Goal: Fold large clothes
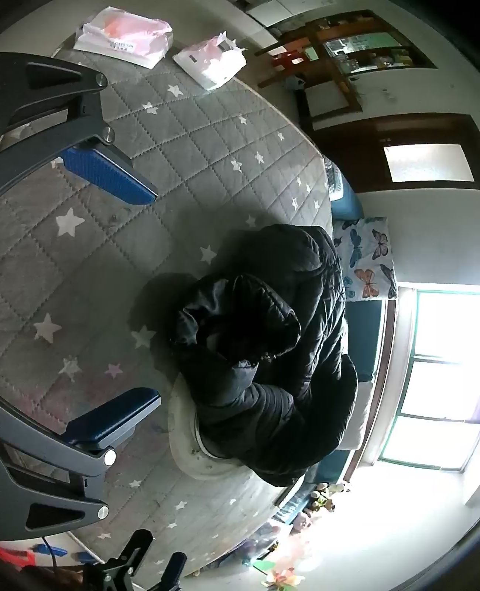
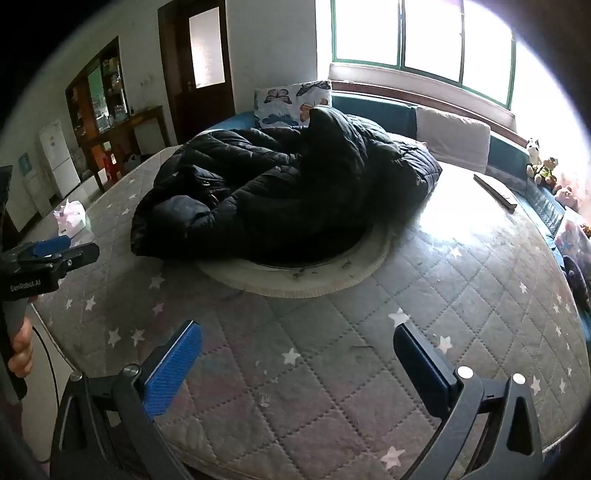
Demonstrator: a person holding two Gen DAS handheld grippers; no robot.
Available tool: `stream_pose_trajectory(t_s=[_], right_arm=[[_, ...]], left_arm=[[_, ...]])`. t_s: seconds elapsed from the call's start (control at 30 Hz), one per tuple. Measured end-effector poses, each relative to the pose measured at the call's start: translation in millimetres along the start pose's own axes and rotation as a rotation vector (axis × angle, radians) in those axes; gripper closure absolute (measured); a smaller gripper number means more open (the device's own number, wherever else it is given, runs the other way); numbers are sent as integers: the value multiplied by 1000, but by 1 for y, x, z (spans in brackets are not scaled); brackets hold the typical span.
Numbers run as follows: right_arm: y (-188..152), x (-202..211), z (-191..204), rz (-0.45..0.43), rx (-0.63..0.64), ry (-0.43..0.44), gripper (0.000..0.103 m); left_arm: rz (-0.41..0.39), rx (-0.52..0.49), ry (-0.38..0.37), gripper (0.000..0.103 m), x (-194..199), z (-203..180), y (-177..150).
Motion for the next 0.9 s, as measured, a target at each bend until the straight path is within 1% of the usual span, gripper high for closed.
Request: stream_pose_trajectory(t_s=[0.1,0.13,0.2,0.23,0.3,0.9], right_arm=[[-1,-1,0,-4,5,-16,0],[2,2,1,-14,-4,8,0],[2,-2,6,5,-1,2,0],[0,-1,5,-8,-4,10,0],[2,-5,5,4,-7,12,0],[6,1,0,-13,-4,5,0]], left_arm=[[5,-21,-5,0,-1,-1,-1],[8,-28,-9,0,-1,-2,-1],[6,-19,-2,0,7,0,-5],[5,-21,-1,0,9,0,-6],[11,-18,17,0,5,-4,-4],[2,-54,7,0,11,-11,0]])
Point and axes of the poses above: each gripper's, at about its wrist camera, not at the fingertips, and x roughly against the way its jaws point, z to its left, y to its top, the point moved 9 cm from there along -x, roughly the way its jaws point, and after that the axes turned 14 degrees about -x, right-handed, at the moved point
